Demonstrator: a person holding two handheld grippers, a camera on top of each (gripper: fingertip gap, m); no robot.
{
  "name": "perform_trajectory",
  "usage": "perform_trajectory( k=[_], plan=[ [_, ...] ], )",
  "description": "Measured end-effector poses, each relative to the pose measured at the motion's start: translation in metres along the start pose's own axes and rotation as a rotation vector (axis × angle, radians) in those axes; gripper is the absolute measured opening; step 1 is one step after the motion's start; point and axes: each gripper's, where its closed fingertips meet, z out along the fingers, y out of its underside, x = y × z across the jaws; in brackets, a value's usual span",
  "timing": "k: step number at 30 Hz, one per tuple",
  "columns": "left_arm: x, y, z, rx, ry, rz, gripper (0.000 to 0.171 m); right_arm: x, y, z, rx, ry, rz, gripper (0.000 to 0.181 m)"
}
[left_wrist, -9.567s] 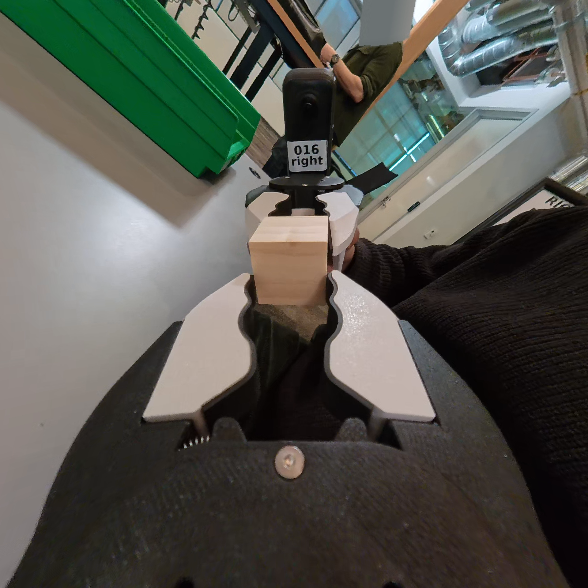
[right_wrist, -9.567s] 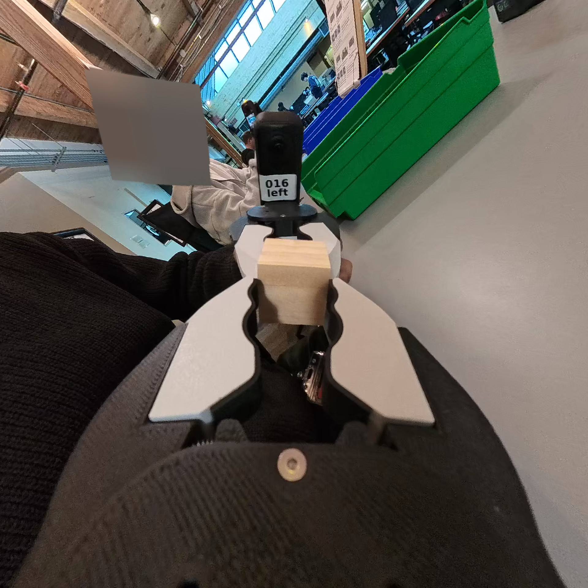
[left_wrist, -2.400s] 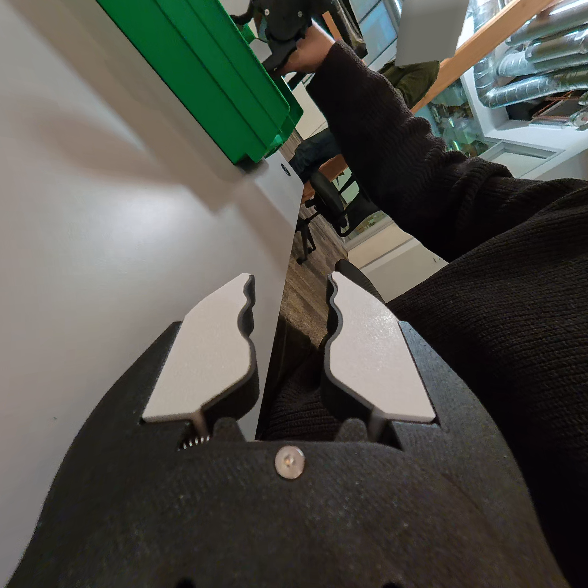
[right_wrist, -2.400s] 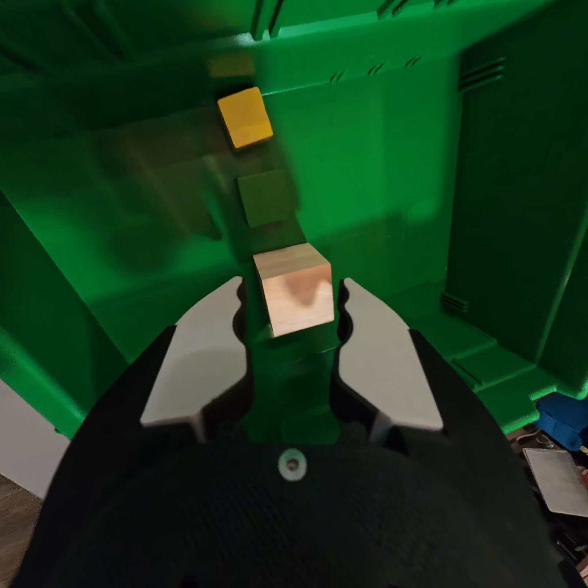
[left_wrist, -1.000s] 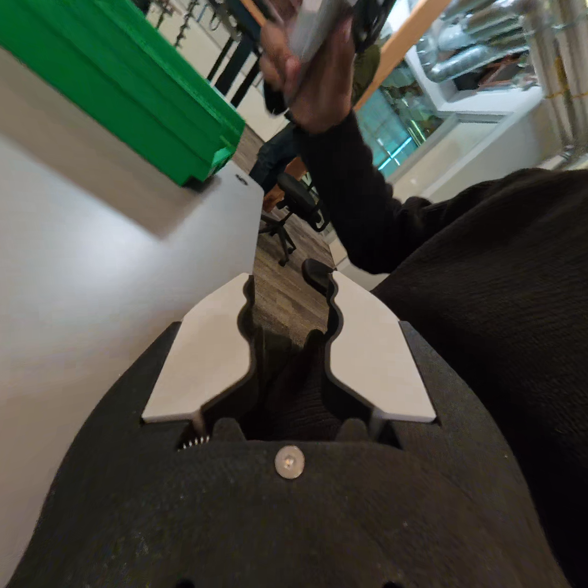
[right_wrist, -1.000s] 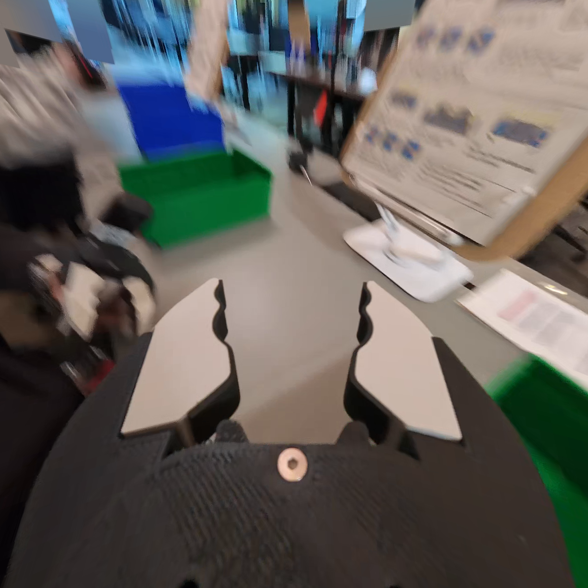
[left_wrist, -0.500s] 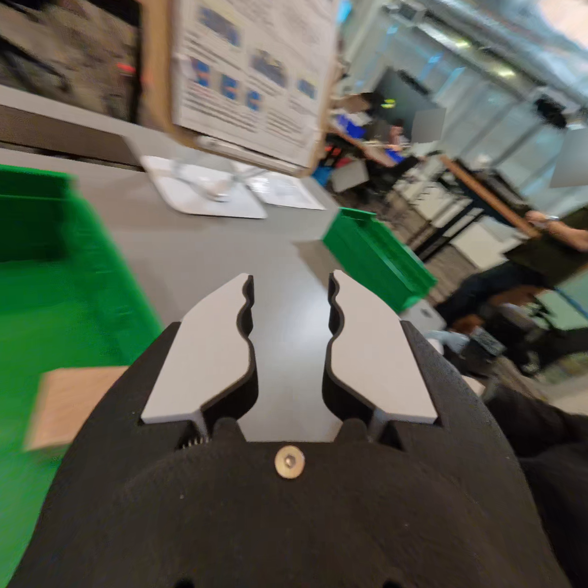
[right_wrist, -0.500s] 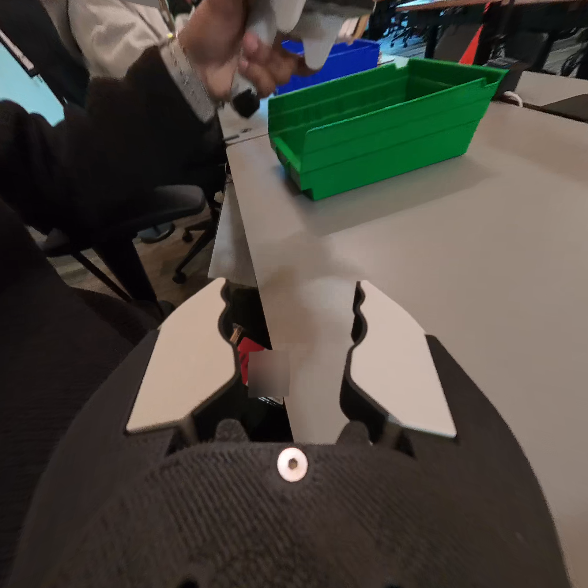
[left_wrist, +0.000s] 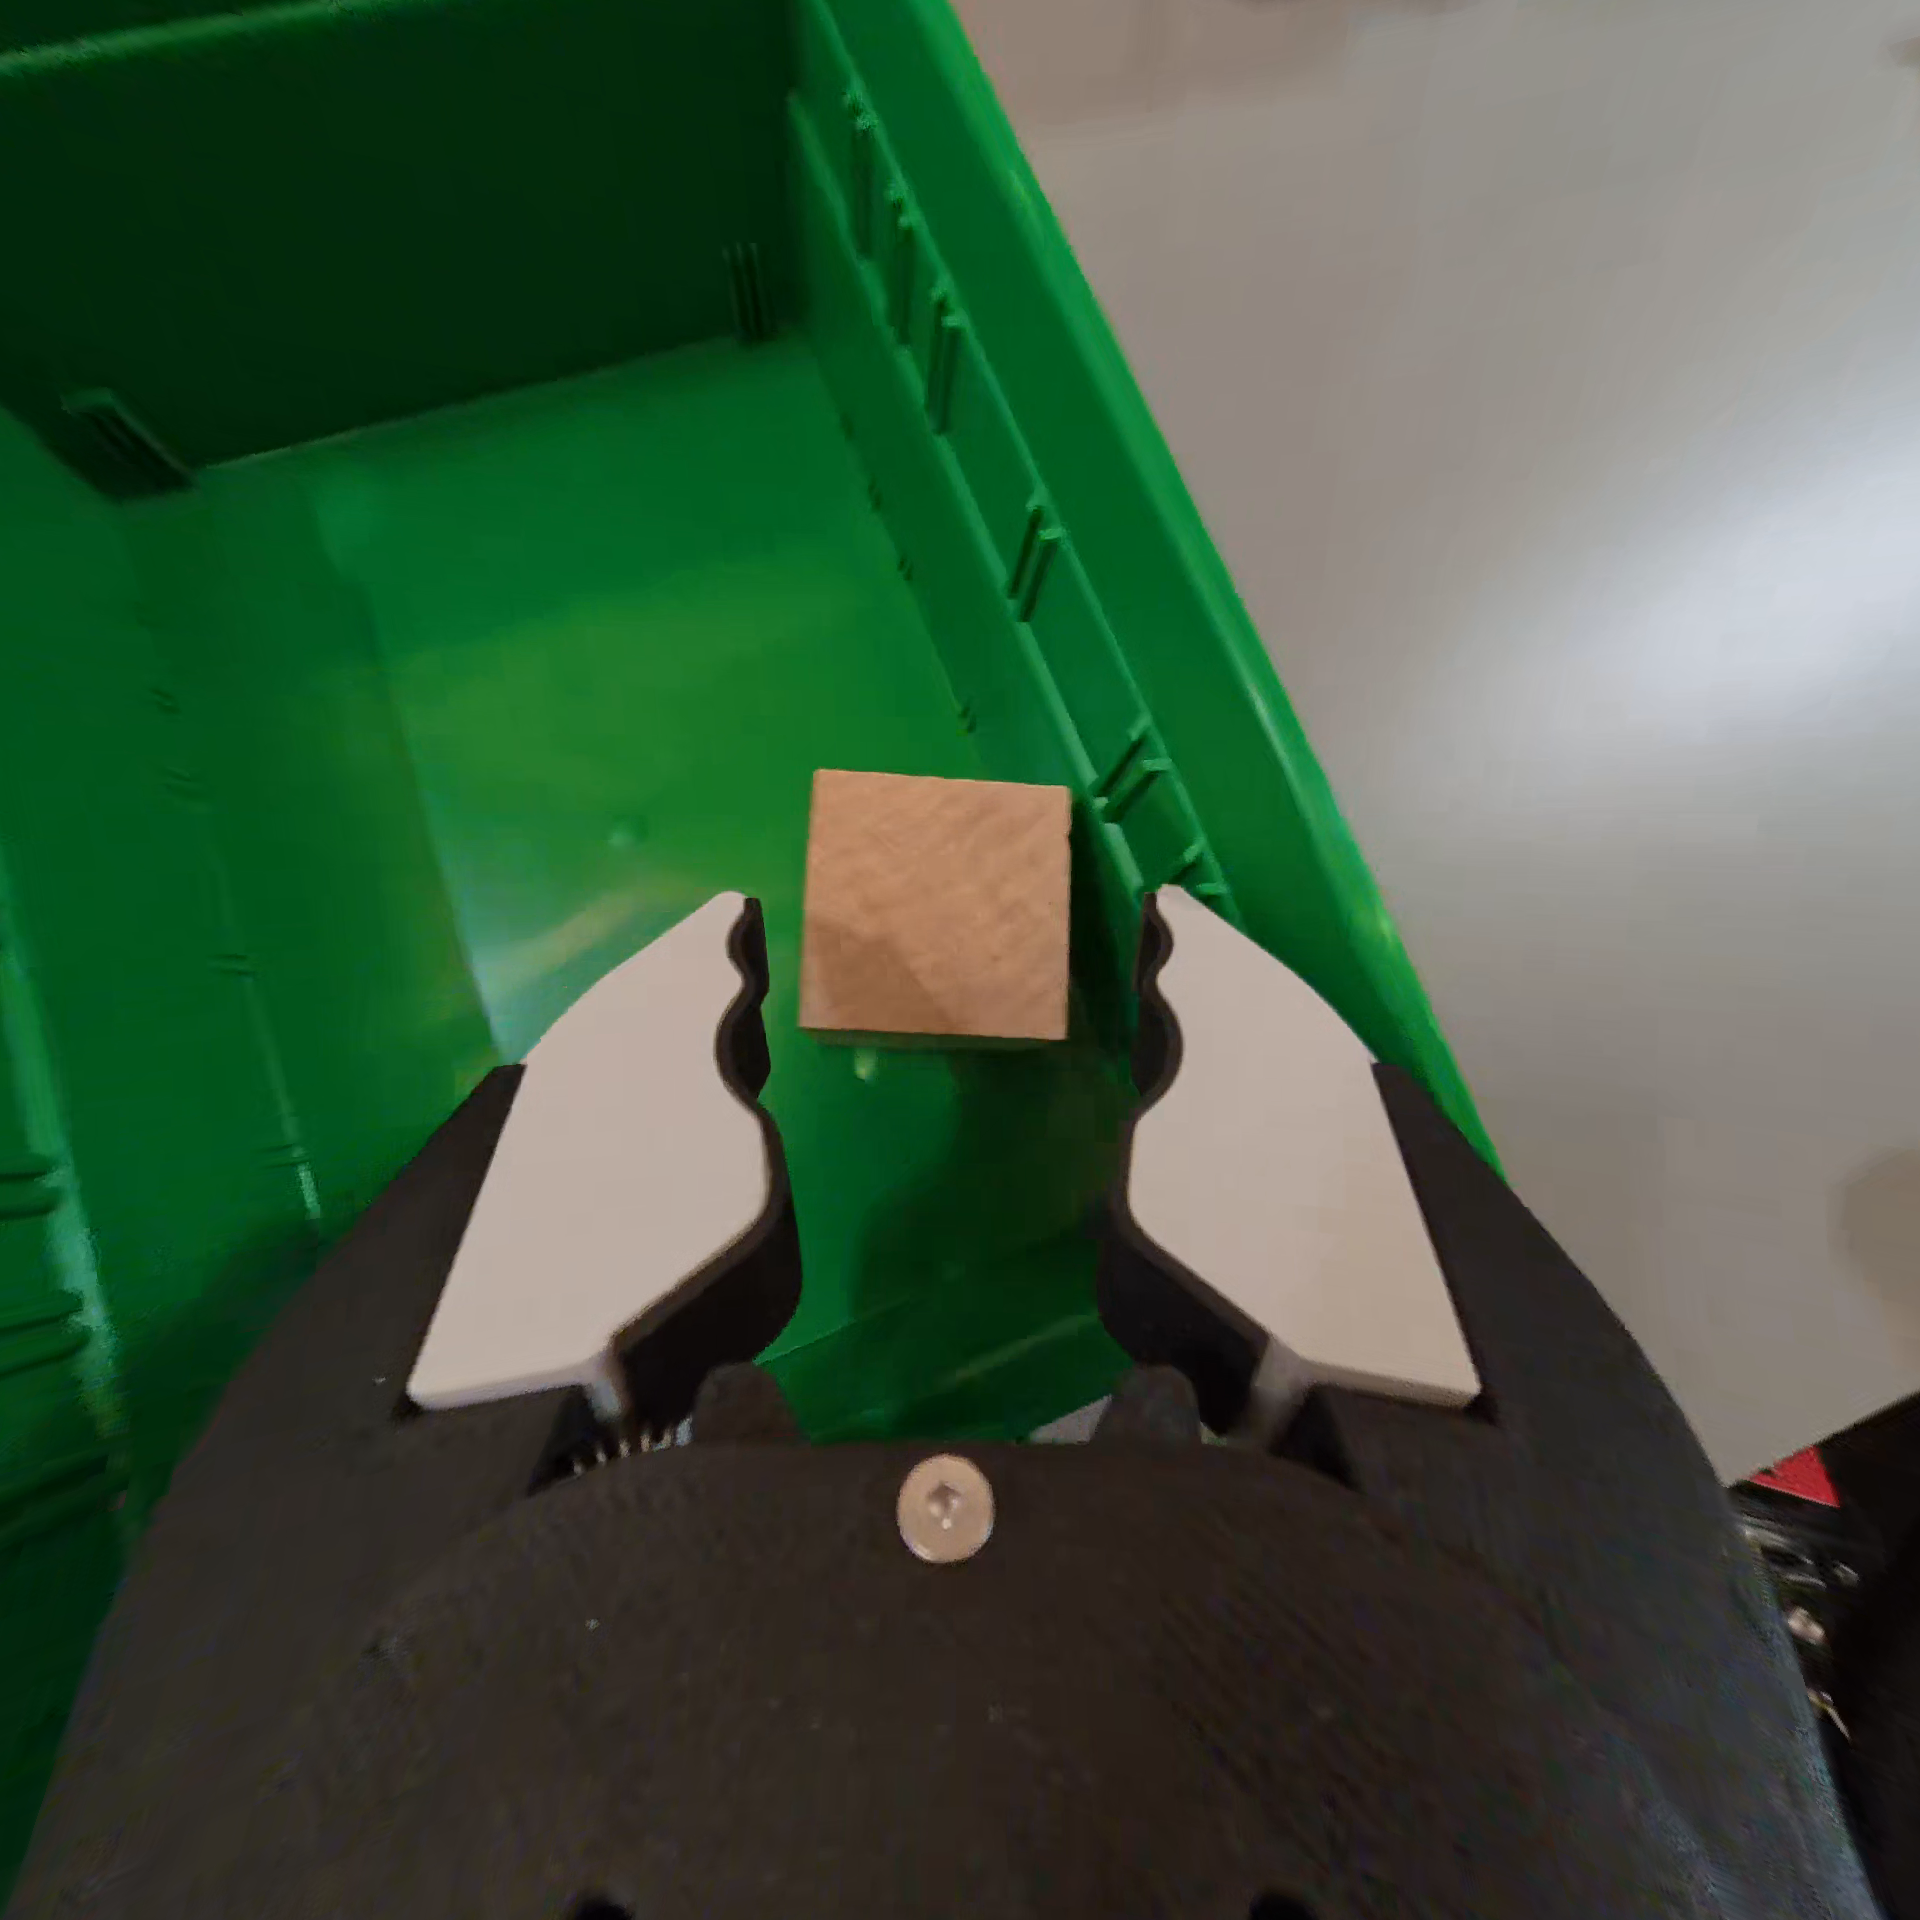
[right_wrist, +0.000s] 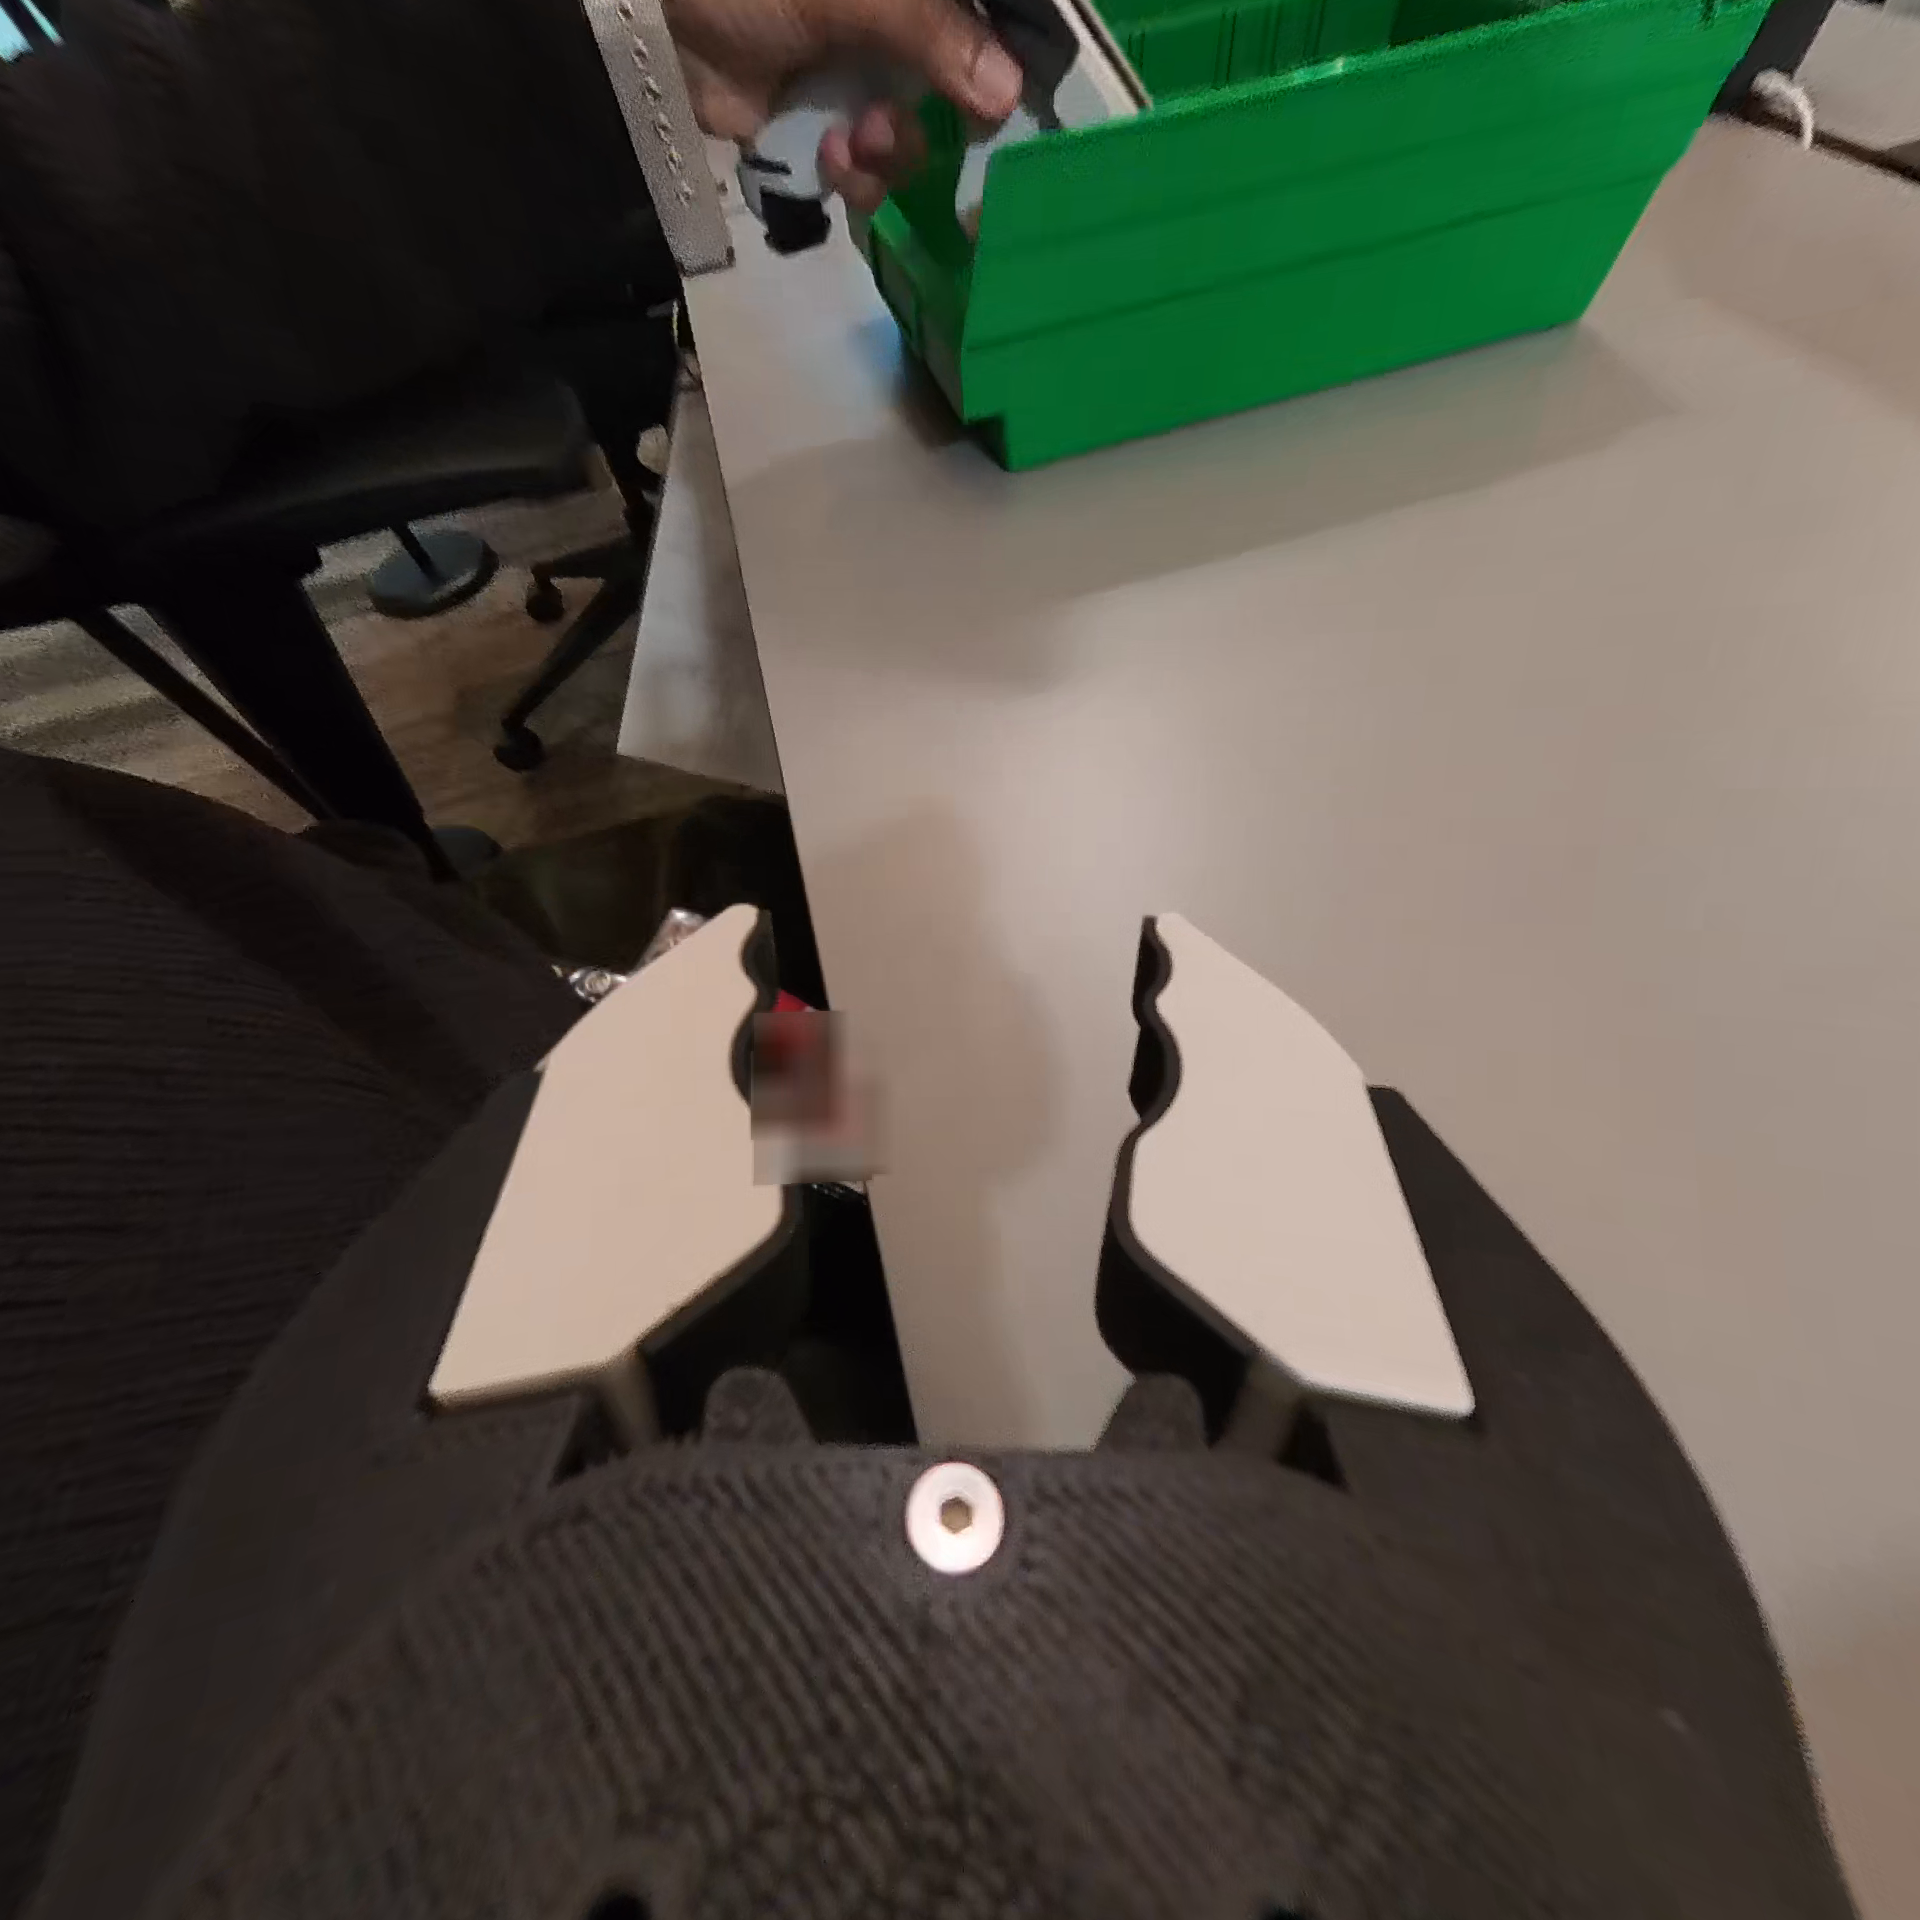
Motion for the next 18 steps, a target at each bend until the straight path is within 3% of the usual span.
perform_trajectory(
  k=[6,14,18],
  plan=[
    [-0.007,0.018,0.01,-0.101,-0.084,0.076,0.064,-0.004,0.005,0.004,-0.024,-0.023,-0.004,0.065],
    [-0.009,0.018,0.01,-0.085,-0.049,0.019,0.058,-0.002,0.006,0.005,-0.033,-0.015,-0.003,0.063],
    [-0.025,0.004,-0.002,-0.008,-0.117,-0.005,0.058,-0.002,0.007,0.005,-0.035,-0.014,-0.007,0.062]
  ],
)
